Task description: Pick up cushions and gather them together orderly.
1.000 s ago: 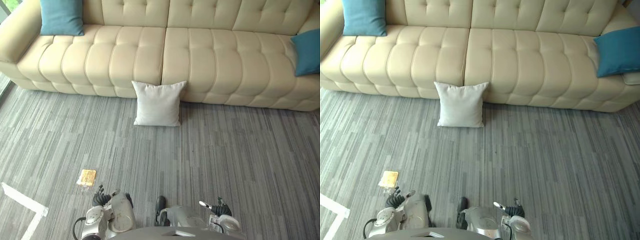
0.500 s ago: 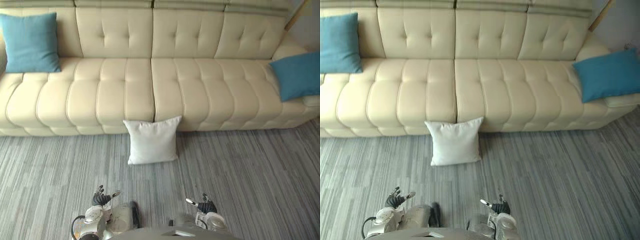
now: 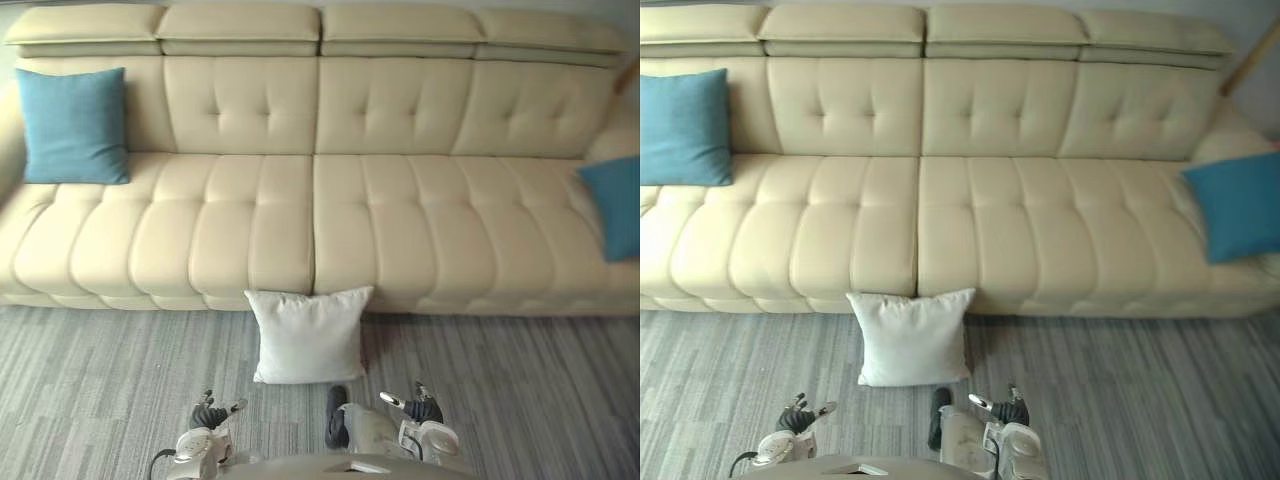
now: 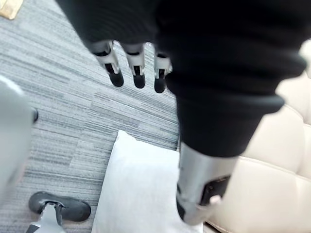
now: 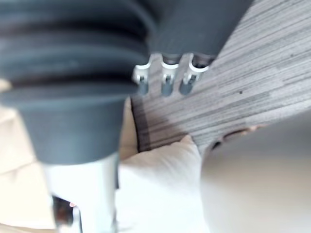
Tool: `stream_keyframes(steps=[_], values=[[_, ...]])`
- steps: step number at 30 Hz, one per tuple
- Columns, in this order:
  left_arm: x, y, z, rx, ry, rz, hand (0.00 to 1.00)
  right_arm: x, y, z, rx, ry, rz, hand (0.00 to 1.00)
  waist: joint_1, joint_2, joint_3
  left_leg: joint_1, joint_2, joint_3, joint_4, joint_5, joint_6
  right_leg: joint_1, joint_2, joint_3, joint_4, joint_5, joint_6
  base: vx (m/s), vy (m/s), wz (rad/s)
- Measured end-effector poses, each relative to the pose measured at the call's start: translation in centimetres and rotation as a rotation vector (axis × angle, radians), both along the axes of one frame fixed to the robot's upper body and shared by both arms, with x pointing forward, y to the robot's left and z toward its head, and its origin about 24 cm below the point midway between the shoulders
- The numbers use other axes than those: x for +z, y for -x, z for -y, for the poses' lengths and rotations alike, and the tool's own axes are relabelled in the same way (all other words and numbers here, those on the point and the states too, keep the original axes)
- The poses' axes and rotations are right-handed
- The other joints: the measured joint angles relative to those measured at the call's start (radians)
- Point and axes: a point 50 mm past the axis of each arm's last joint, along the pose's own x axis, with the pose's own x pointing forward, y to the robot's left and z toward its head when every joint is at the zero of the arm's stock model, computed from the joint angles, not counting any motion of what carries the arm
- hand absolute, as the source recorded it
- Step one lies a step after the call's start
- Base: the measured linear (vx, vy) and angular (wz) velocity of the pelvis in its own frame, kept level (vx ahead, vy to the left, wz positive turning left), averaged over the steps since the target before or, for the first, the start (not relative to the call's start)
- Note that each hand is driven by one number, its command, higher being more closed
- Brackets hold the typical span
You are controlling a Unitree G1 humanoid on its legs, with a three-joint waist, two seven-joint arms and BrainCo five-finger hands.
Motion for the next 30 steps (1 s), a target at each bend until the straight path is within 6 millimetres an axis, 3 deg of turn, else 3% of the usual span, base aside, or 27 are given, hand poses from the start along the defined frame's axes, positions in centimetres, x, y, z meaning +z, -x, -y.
stream_keyframes(steps=[1, 2, 3, 5, 7, 11, 12, 13, 14, 17, 24, 30], values=[[0.1, 0.0, -0.2, 0.028, 0.003, 0.008, 0.0, 0.0, 0.0, 0.0, 0.0, 0.001, -0.003, 0.0, 0.006, 0.003, 0.001, -0.076, 0.035, -0.016, 0.192, 0.034, -0.038, 0.034, 0.014, -0.012, 0.0, -0.023, -0.015, 0.3, -0.177, 0.23], [0.1, 0.0, -0.2, 0.037, 0.002, 0.008, 0.0, 0.0, 0.1, 0.0, 0.0, 0.0, -0.006, 0.0, 0.009, 0.003, 0.002, -0.106, 0.052, -0.02, 0.265, 0.039, -0.047, 0.05, 0.022, -0.013, -0.002, -0.033, -0.019, 0.41, -0.2, -0.07], [0.1, 0.2, -0.6, 0.052, -0.003, 0.012, 0.0, -0.1, 0.4, 0.0, -0.001, 0.0, -0.013, 0.0, 0.018, 0.004, 0.004, -0.16, 0.092, -0.012, 0.444, 0.039, -0.047, 0.103, 0.046, -0.016, -0.01, -0.058, -0.033, 0.32, -0.135, -0.21], [0.3, 0.1, -0.7, 0.054, -0.009, 0.022, 0.0, -0.2, 0.7, -0.1, 0.002, 0.0, -0.022, 0.0, 0.02, 0.002, 0.005, -0.198, 0.12, 0.011, 0.518, 0.036, -0.041, 0.148, 0.058, -0.008, -0.026, -0.074, -0.038, 0.3, -0.079, -0.24], [0.4, 0.0, -0.7, 0.054, -0.008, 0.028, 0.0, -0.4, 1.1, 0.0, -0.007, -0.002, -0.032, 0.0, 0.03, -0.005, 0.005, -0.228, 0.125, 0.057, 0.436, 0.019, -0.018, 0.194, 0.055, 0.02, -0.064, -0.072, -0.032, 0.28, -0.009, -0.33], [0.4, -0.2, -0.6, 0.051, -0.008, 0.031, 0.0, -0.5, 1.3, 0.0, -0.021, -0.006, -0.038, 0.0, 0.034, -0.011, 0.007, -0.219, 0.105, 0.076, 0.107, 0.01, -0.017, 0.248, 0.016, 0.036, -0.1, -0.053, -0.001, 0.22, 0.144, -0.13], [0.4, -0.2, -0.5, 0.045, -0.005, 0.03, 0.0, -0.5, 1.5, 0.2, -0.033, -0.006, -0.042, 0.0, 0.035, -0.007, 0.005, -0.212, 0.096, 0.075, 0.009, 0.048, -0.015, 0.254, 0.005, 0.037, -0.107, -0.044, 0.014, 0.11, 0.223, 0.06], [0.3, 0.0, 0.0, 0.038, 0.006, 0.024, 0.0, -0.5, 1.6, 0.5, -0.038, 0.001, -0.044, 0.0, 0.036, 0.011, -0.003, -0.206, 0.09, 0.068, -0.082, 0.169, -0.032, 0.262, 0.01, 0.042, -0.121, -0.042, 0.038, 0.08, 0.206, -0.12], [0.2, 0.1, -0.5, 0.033, -0.009, 0.019, 0.0, -0.6, 1.6, 0.0, -0.036, -0.012, -0.047, 0.0, 0.043, -0.021, -0.008, -0.175, 0.051, 0.078, -0.112, 0.168, -0.029, 0.279, -0.015, 0.075, -0.157, -0.038, 0.07, 0.08, 0.204, -0.16], [0.2, 0.5, -1.7, 0.03, -0.038, 0.0, 0.0, -0.9, 1.9, -1.3, -0.04, -0.049, -0.056, 0.0, 0.041, -0.074, -0.028, -0.15, 0.0, 0.106, -0.156, 0.175, -0.01, 0.285, -0.06, 0.099, -0.191, -0.02, 0.093, 0.06, 0.2, -0.12], [0.0, 0.8, -1.8, 0.012, -0.044, -0.02, 0.0, -1.3, 2.5, -1.4, -0.044, -0.057, -0.082, 0.0, 0.041, -0.074, -0.032, -0.117, -0.033, 0.107, -0.176, 0.172, 0.006, 0.31, -0.085, 0.121, -0.231, 0.0, 0.121, -0.04, 0.073, -0.08], [-0.2, 1.2, -1.7, 0.007, -0.042, -0.035, 0.0, -1.4, 2.8, -0.9, -0.045, -0.047, -0.096, 0.0, 0.043, -0.074, -0.042, -0.074, -0.067, 0.097, -0.303, 0.245, 0.007, 0.309, -0.101, 0.125, -0.252, 0.016, 0.118, -0.1, -0.003, 0.03]])
